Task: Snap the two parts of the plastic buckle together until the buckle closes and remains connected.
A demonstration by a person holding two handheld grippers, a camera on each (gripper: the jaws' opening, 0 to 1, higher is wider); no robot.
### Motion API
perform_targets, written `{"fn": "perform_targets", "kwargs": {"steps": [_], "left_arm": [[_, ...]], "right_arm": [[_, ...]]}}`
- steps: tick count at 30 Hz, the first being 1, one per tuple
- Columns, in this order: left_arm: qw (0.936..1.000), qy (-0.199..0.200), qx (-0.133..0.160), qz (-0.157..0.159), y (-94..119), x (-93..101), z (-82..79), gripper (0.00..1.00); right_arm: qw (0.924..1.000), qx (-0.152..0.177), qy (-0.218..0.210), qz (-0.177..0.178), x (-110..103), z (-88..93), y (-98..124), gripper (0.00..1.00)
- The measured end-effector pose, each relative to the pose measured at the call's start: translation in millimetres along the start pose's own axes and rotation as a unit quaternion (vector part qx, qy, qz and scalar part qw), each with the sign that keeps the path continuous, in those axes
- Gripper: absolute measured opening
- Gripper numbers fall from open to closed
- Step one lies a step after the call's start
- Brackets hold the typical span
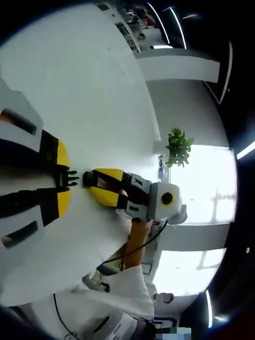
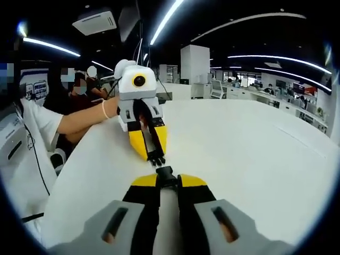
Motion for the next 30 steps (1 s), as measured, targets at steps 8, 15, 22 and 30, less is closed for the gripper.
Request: {"fn": "perform_targets", "kwargs": {"steps": [8, 15, 22, 30], "left_arm": [[1.0, -0.006, 0.007, 0.004, -1, 5.1, -4.5, 0.12], [0.9999, -0.011, 0.011, 0.006, -2, 8.8, -6.4, 0.12], [0.9999, -0.011, 0.006, 0.008, -4, 7.6, -3.7, 0.12], [0.9998, -0.012, 0.009, 0.015, -6, 11.4, -4.5, 0.12]], "right_arm": [[1.0, 0.001, 0.005, -0.007, -3, -0.9, -1, 0.12], [0.9999, 0.006, 0.003, -0.011, -6, -1.7, -2, 0.12], [0.9999, 0.0, 0.007, -0.012, -7, -0.1, -4, 0.12], [0.9998, 0.0, 0.011, -0.015, -10, -1.6, -5, 0.12]]}}
Point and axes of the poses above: the point that each gripper's makers call its tool centre point, and the gripper's own axes: y roughly backward along the fingers, x roughly to its right, z roughly out of its underside, the point moved 1 cm from there along y, roughly backward along the fingers, and after that the axes turned 12 degrees about -x, right-handed, at the moved point
